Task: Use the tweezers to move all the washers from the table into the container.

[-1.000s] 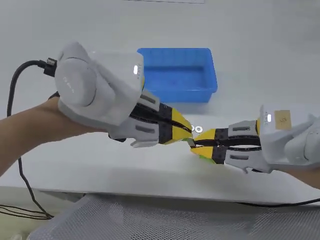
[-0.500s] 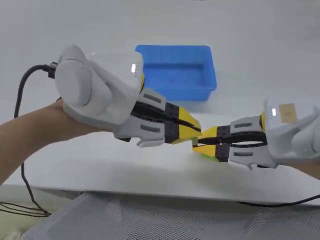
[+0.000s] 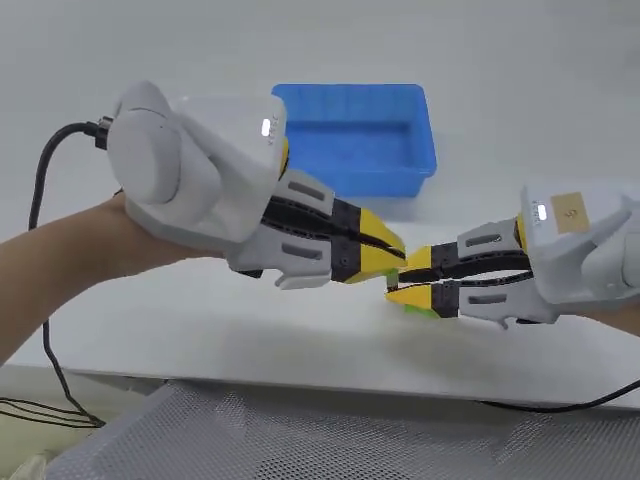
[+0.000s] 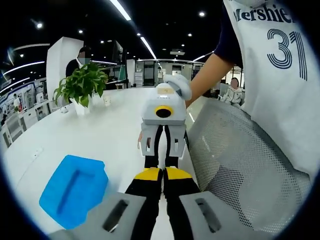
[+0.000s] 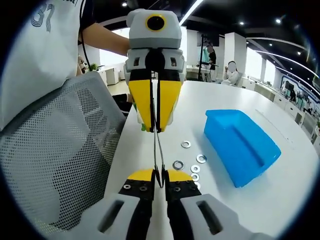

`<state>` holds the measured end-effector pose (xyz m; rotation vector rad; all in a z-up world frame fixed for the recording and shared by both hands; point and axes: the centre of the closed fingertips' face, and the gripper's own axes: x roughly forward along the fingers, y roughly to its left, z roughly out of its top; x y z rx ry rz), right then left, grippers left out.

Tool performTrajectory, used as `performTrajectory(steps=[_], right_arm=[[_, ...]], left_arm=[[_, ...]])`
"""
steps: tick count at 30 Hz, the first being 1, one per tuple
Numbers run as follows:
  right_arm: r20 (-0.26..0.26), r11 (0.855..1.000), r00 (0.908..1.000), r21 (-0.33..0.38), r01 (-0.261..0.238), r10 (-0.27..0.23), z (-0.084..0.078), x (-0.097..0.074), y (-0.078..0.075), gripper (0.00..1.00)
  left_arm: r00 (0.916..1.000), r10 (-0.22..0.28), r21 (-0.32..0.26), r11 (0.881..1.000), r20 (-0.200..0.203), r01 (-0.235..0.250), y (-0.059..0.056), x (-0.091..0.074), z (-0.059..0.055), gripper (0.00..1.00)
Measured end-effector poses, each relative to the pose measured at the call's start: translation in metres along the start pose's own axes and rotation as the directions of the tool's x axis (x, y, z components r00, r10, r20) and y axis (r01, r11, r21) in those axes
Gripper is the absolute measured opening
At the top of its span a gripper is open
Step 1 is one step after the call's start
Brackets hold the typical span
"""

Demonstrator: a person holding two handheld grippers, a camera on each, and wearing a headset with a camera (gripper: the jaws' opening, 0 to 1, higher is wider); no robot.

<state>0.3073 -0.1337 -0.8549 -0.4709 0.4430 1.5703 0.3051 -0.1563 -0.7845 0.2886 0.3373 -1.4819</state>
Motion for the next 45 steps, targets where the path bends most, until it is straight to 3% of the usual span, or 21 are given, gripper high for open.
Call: performTrajectory(steps=[5, 6, 23, 34, 37, 45], right_arm=[[-0.008, 1.000, 0.9998, -0.020, -0.016, 0.016, -0.001, 0.000, 0.001, 0.07], [-0.003, 1.000, 0.9999, -0.020, -0.016, 0.016, -0.001, 0.000, 0.001, 0.07], [0.033, 1.000, 0.9991, -0.006, -0.025, 0.025, 0.000, 0.000, 0.002, 0.06], [0.018, 0.999, 0.9990, -0.017, -0.040, 0.040, 0.002, 0.000, 0.009, 0.06], [0.026, 0.999, 0.9994, -0.028, -0.022, 0.023, 0.008, 0.000, 0.006, 0.06], [0.015, 0.998, 0.9999, -0.069, -0.005, 0.006, 0.017, 0.008, 0.002, 0.07]], left_arm=[[1.0000, -0.004, 0.013, 1.000, -0.001, 0.004, -0.001, 0.004, -0.002, 0.06], [0.9999, -0.004, 0.037, 0.999, -0.010, 0.004, -0.001, 0.005, -0.004, 0.06], [0.9994, 0.035, 0.001, 0.999, -0.001, -0.035, 0.003, -0.005, -0.008, 0.06], [0.9989, 0.025, -0.013, 1.000, 0.039, -0.025, -0.003, 0.001, -0.001, 0.05], [0.9978, 0.035, -0.007, 0.999, 0.056, -0.034, -0.002, -0.003, 0.003, 0.05], [0.9978, 0.042, -0.006, 0.999, 0.052, -0.042, -0.001, -0.018, 0.001, 0.05]])
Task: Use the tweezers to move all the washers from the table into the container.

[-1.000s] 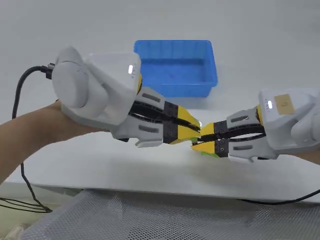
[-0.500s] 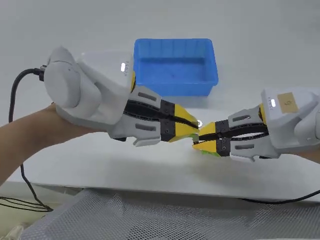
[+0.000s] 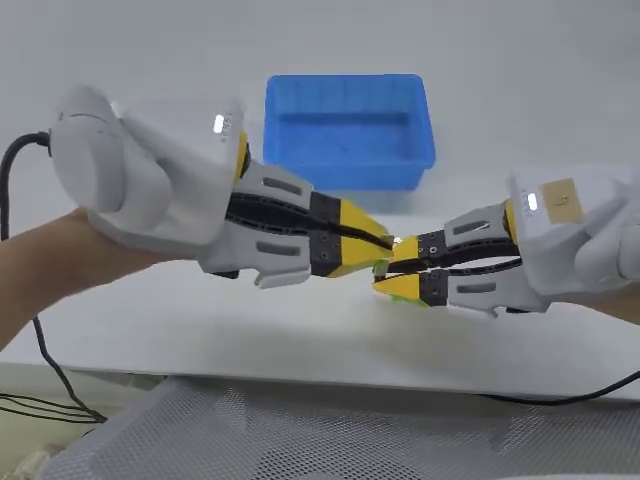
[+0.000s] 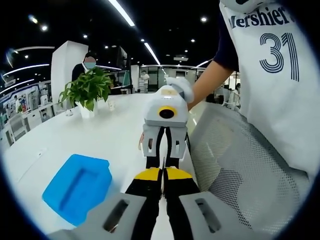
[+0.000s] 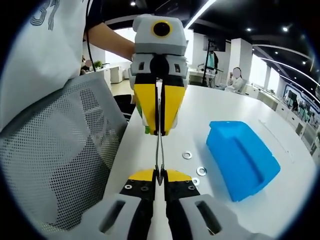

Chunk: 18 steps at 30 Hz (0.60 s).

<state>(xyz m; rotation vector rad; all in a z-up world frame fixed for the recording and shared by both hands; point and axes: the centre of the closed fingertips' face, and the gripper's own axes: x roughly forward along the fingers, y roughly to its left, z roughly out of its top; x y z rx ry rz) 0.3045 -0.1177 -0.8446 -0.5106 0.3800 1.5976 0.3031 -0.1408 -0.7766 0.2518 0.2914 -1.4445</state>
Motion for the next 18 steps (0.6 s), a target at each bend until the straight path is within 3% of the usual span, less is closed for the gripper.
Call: performTrajectory(steps=[12, 18], right_arm=[[-0.018, 0.997, 0.9984, -0.063, 0.052, -0.054, 0.007, 0.007, -0.007, 0.10], [-0.016, 0.996, 0.9967, -0.040, 0.079, -0.080, 0.005, 0.005, -0.016, 0.11]], left_arm=[[0.9994, 0.029, 0.015, 0.999, 0.021, -0.029, 0.003, -0.012, -0.001, 0.05], [0.9990, 0.037, 0.013, 0.999, 0.027, -0.037, 0.011, -0.012, -0.001, 0.05]])
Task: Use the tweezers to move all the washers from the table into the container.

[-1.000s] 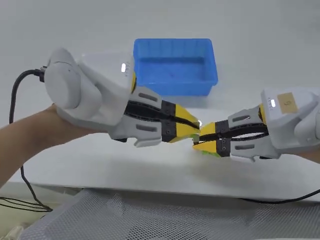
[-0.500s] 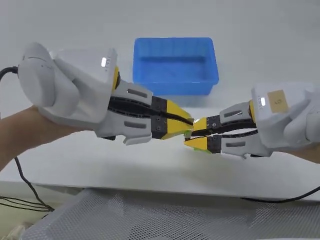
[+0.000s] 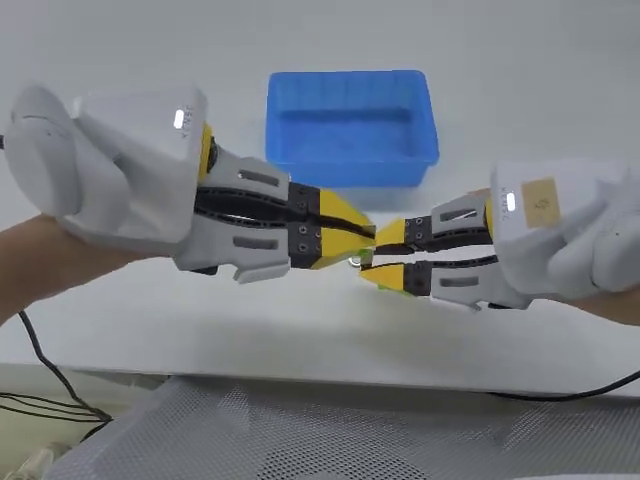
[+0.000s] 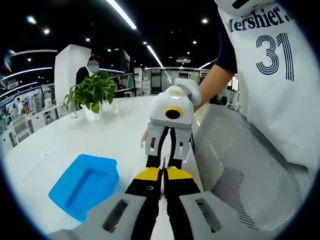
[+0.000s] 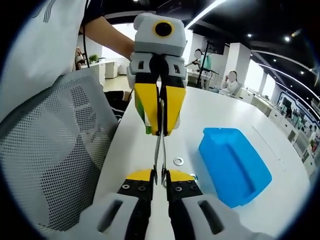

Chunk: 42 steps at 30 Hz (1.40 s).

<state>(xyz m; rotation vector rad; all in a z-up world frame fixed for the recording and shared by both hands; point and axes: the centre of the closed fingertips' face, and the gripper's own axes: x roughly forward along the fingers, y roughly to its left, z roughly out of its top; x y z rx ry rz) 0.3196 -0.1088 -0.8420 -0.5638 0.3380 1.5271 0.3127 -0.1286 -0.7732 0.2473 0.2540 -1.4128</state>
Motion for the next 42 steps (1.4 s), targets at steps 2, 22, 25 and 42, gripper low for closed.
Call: performTrajectory(steps=[2, 22, 25, 42], right_arm=[[0.001, 1.000, 1.0000, 0.017, 0.005, -0.005, 0.000, 0.000, -0.003, 0.11], [-0.022, 0.998, 0.9998, 0.055, 0.003, -0.002, -0.008, 0.013, -0.009, 0.13], [-0.017, 0.998, 0.9999, 0.058, 0.002, -0.001, -0.008, 0.012, -0.010, 0.13], [-0.024, 0.997, 0.9996, 0.078, -0.016, 0.018, -0.009, 0.014, -0.008, 0.10]], left_arm=[[1.0000, 0.000, -0.005, 1.000, 0.005, 0.000, 0.003, 0.000, 0.000, 0.05], [0.9999, -0.006, -0.015, 1.000, -0.015, 0.005, 0.013, 0.004, -0.013, 0.05], [0.9999, -0.004, -0.020, 1.000, -0.013, 0.004, 0.014, 0.004, -0.013, 0.05], [0.9998, -0.011, -0.059, 0.998, -0.018, 0.010, 0.016, 0.003, -0.014, 0.05]])
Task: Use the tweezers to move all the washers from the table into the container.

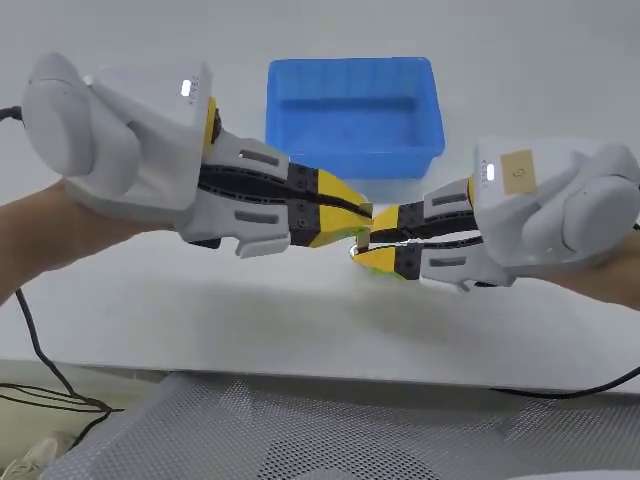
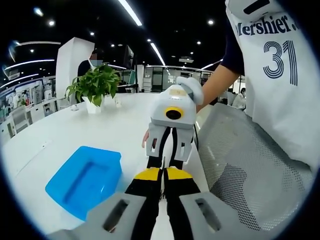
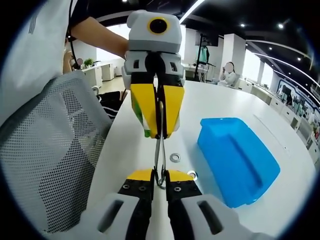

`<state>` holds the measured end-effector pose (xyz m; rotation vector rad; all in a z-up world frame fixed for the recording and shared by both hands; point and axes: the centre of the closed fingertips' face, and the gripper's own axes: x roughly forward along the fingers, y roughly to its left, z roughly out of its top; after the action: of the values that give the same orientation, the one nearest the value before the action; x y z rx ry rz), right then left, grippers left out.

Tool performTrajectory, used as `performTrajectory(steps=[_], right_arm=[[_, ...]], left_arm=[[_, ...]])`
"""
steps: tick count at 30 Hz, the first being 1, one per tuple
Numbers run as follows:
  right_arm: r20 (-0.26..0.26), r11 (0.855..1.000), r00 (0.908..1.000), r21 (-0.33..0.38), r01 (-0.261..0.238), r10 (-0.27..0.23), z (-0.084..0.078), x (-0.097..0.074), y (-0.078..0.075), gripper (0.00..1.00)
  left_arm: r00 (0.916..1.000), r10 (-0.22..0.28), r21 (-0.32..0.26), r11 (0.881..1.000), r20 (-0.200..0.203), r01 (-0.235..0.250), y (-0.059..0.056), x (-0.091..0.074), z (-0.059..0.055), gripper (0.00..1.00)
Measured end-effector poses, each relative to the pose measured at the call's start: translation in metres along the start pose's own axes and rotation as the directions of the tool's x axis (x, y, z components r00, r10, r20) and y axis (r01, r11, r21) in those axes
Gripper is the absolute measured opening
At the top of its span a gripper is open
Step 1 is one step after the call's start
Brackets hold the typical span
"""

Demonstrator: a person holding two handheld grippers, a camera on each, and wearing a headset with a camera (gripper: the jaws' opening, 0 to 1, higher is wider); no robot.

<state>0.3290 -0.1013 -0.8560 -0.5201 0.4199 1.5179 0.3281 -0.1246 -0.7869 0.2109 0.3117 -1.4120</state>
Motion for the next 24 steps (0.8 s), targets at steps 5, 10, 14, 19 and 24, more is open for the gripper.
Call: performTrajectory(steps=[5, 10, 14, 19, 24], right_arm=[[-0.003, 1.000, 1.0000, 0.010, 0.005, -0.005, 0.000, 0.000, -0.001, 0.09], [-0.008, 1.000, 1.0000, 0.005, 0.002, -0.002, 0.000, 0.000, 0.001, 0.09], [-0.006, 1.000, 1.0000, 0.000, 0.007, -0.007, 0.004, -0.002, 0.000, 0.09], [-0.002, 1.000, 0.9998, -0.011, 0.017, -0.017, 0.012, -0.008, -0.002, 0.09], [0.005, 0.999, 0.9994, -0.034, 0.034, -0.033, 0.023, -0.015, -0.005, 0.09]], left_arm=[[1.0000, 0.001, -0.001, 1.000, -0.008, -0.001, 0.000, 0.000, 0.000, 0.05], [0.9998, -0.002, 0.005, 1.000, -0.019, 0.002, -0.001, -0.001, 0.000, 0.05], [0.9998, 0.002, 0.010, 1.000, -0.019, -0.002, -0.001, -0.004, 0.003, 0.05], [0.9998, 0.004, 0.025, 1.000, -0.018, -0.004, -0.001, -0.007, 0.013, 0.05], [0.9998, 0.000, 0.049, 0.999, -0.022, 0.001, 0.000, -0.011, 0.025, 0.05]])
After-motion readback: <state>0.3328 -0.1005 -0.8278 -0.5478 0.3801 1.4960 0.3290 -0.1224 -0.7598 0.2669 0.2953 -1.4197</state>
